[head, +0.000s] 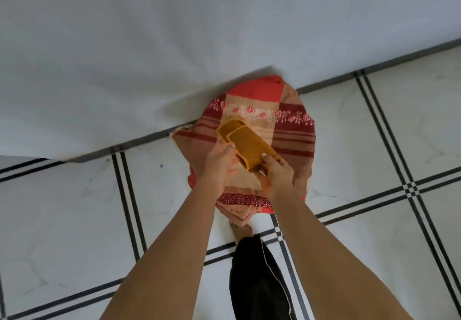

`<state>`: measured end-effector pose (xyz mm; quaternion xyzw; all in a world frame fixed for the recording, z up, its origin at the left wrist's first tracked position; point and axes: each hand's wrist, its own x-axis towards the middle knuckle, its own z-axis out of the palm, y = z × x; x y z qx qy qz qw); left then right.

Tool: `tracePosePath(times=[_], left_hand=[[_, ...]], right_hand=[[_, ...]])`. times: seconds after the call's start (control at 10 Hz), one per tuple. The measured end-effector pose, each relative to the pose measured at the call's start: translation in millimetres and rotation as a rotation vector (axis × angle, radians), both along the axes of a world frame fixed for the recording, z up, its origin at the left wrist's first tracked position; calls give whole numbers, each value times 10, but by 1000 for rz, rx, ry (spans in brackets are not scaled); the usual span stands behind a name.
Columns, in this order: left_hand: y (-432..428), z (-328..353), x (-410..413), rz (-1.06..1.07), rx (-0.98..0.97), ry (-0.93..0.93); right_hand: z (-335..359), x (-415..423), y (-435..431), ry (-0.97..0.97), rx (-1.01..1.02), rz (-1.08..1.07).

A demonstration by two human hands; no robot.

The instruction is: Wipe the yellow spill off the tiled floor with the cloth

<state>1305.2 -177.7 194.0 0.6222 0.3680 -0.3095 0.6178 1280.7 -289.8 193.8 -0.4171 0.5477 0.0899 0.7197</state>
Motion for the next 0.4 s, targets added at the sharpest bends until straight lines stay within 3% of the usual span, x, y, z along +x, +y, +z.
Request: tracePosePath(times=[0.2,0.4], left_hand=[[-68,-471,-366,97,-56,151],[252,312,-767,157,-22,74]], right_hand=[[-620,-349,-171,159,-91,88],[66,-738,-16,78,-144,375]])
